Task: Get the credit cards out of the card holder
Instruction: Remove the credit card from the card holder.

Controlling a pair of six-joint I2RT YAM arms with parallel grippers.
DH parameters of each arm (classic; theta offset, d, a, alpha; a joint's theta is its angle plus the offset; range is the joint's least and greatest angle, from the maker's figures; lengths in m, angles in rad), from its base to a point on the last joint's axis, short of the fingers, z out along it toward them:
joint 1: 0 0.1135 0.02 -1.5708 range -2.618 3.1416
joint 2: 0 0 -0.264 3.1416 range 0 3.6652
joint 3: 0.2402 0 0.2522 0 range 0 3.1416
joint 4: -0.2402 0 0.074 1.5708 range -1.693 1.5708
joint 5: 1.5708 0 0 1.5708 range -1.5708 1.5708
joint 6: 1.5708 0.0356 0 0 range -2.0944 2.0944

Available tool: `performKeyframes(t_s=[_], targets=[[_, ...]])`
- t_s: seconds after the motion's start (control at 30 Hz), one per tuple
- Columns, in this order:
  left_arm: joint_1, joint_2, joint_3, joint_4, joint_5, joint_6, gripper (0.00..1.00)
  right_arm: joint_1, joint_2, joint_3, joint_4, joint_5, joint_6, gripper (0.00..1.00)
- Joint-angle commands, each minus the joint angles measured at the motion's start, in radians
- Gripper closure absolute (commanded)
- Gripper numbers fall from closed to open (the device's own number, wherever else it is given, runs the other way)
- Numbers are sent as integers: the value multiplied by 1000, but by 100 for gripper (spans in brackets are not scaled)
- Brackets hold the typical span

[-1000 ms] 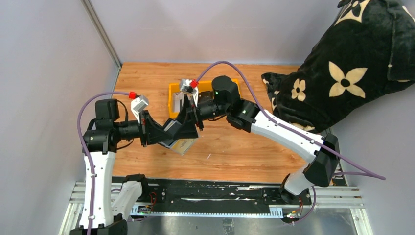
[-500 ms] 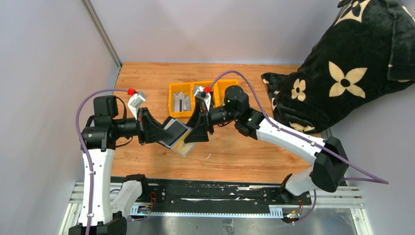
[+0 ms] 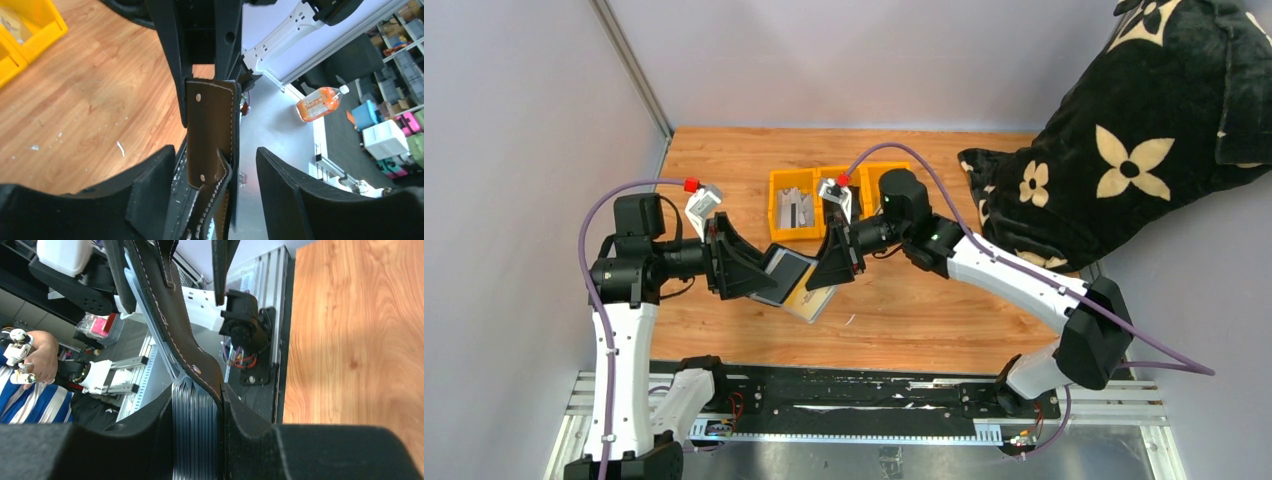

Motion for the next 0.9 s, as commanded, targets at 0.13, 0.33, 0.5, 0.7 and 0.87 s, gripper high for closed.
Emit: performKeyframes(t_s=[0.13, 0.33, 0.5, 0.7, 0.87], targets=[[0, 25, -75, 2, -16, 15, 31, -10, 14, 292, -676, 107, -344, 100], [0, 27, -103, 2, 11, 24, 31, 40, 51, 391, -822, 182, -440, 100], [-1, 24, -113, 1, 49, 32, 30, 74, 99, 448, -858, 208, -449, 100], [0, 26, -143, 3, 51, 41, 40, 100, 132, 505, -851, 199, -448, 100], [1, 16, -154, 4, 39, 54, 62, 99, 115, 485, -835, 173, -455, 100]])
